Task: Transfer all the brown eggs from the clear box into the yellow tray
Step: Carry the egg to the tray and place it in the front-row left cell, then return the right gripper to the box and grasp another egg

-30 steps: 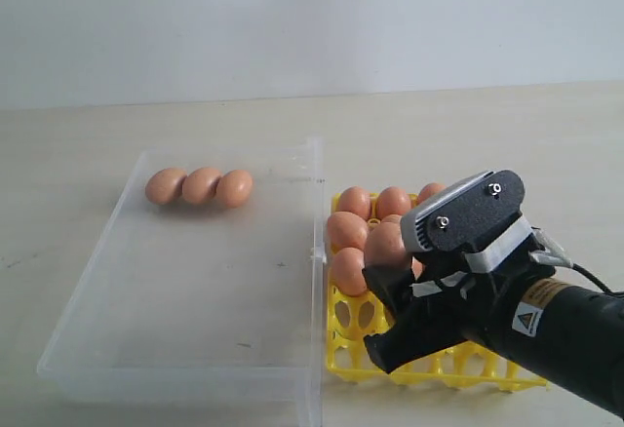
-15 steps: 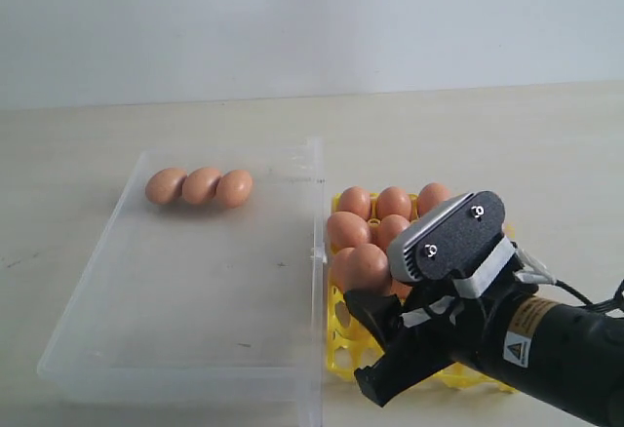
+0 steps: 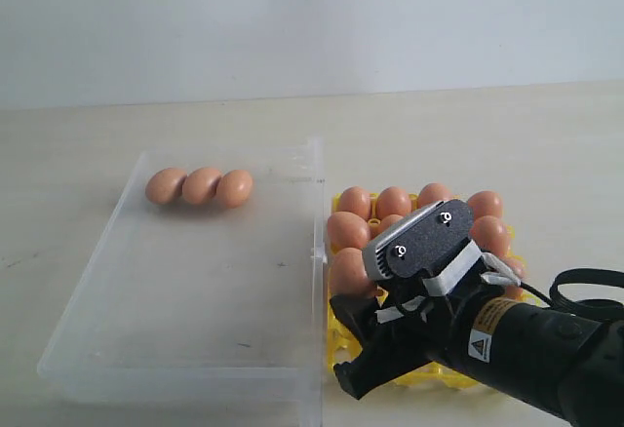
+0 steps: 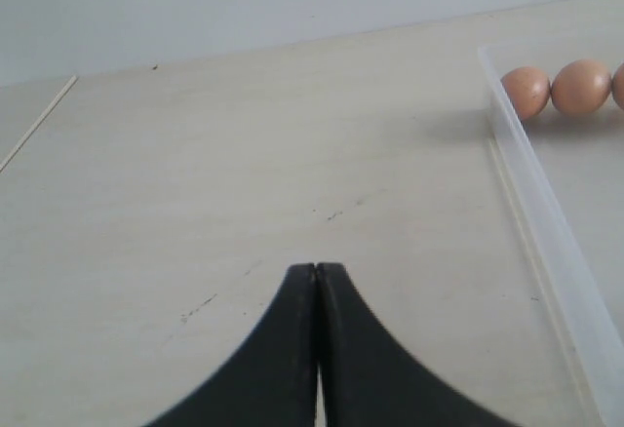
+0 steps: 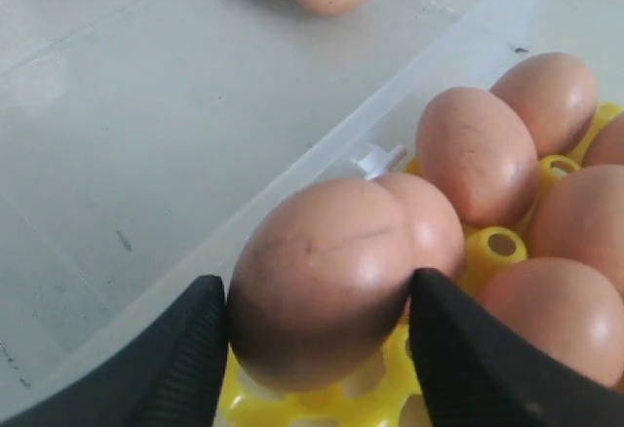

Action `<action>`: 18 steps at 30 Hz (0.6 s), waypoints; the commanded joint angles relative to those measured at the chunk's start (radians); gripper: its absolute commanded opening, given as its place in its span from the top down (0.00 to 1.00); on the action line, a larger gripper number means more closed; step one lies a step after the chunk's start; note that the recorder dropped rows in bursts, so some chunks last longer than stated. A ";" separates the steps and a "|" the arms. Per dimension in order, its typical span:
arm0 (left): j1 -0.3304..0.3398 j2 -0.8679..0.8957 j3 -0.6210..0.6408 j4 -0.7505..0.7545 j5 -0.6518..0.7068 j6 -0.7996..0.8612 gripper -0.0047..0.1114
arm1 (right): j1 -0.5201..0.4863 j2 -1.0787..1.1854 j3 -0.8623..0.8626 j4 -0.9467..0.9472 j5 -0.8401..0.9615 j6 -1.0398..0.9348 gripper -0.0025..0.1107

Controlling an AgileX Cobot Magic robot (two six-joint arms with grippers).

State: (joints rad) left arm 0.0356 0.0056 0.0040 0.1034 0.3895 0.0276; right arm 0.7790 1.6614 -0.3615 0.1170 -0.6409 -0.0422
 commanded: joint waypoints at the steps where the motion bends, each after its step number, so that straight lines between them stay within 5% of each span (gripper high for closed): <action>1: -0.006 -0.006 -0.004 -0.002 -0.009 -0.005 0.96 | 0.001 0.020 -0.007 -0.008 -0.006 0.020 0.95; 4: -0.006 -0.006 -0.004 -0.002 -0.009 -0.005 0.96 | 0.001 0.020 -0.007 -0.008 -0.010 0.035 0.83; 11: -0.006 -0.006 -0.004 -0.002 -0.009 -0.005 0.96 | 0.001 0.020 -0.007 0.006 -0.019 0.035 0.33; 15: -0.006 -0.006 -0.004 -0.002 -0.009 -0.005 0.96 | 0.001 -0.064 -0.007 0.041 0.045 -0.071 0.42; 18: -0.006 -0.006 -0.004 -0.002 -0.009 -0.005 0.96 | 0.001 -0.215 -0.017 0.098 0.167 -0.175 0.62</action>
State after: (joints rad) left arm 0.0356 0.0056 0.0040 0.1034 0.3895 0.0276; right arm 0.7790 1.5656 -0.3637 0.1695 -0.5558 -0.1220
